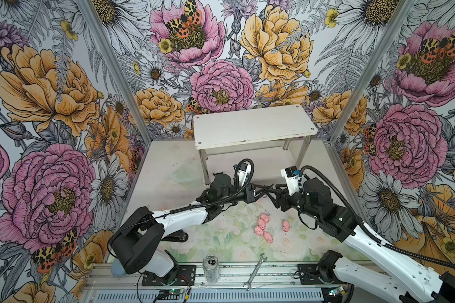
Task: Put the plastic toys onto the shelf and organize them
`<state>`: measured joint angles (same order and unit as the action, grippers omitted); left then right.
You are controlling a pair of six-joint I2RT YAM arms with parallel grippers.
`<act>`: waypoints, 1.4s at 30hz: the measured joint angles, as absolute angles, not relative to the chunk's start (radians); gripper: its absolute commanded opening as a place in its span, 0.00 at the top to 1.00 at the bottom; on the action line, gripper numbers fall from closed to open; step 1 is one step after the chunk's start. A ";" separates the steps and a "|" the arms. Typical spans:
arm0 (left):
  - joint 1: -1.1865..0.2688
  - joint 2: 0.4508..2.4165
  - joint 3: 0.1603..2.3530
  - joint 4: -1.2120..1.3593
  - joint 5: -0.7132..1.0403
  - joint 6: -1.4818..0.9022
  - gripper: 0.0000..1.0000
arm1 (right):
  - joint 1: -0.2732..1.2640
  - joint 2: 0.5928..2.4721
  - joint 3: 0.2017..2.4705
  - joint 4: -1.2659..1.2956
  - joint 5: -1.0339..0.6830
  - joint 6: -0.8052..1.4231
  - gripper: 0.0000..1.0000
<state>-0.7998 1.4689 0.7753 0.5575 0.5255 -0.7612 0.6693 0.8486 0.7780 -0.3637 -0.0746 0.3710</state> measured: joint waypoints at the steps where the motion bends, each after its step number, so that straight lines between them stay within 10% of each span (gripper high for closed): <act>1: -0.800 1.465 0.775 0.554 0.528 -0.761 0.77 | 0.669 0.843 0.775 -0.360 -0.076 0.369 0.35; 16: -0.803 1.382 0.791 0.604 0.604 -0.812 0.77 | 0.702 0.678 0.625 -0.424 -0.044 0.325 0.28; 18: -0.802 1.380 0.798 0.611 0.611 -0.814 0.77 | 0.702 0.668 0.625 -0.422 -0.044 0.318 0.00; 42: -0.803 1.388 0.800 0.635 0.616 -0.843 0.77 | 0.785 0.762 0.667 -0.120 0.074 0.297 0.25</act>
<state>-0.8028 1.3876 0.7998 0.6350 0.6155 -0.8429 0.7853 0.7616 0.6674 -0.1200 0.0738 0.2966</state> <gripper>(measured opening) 0.412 0.788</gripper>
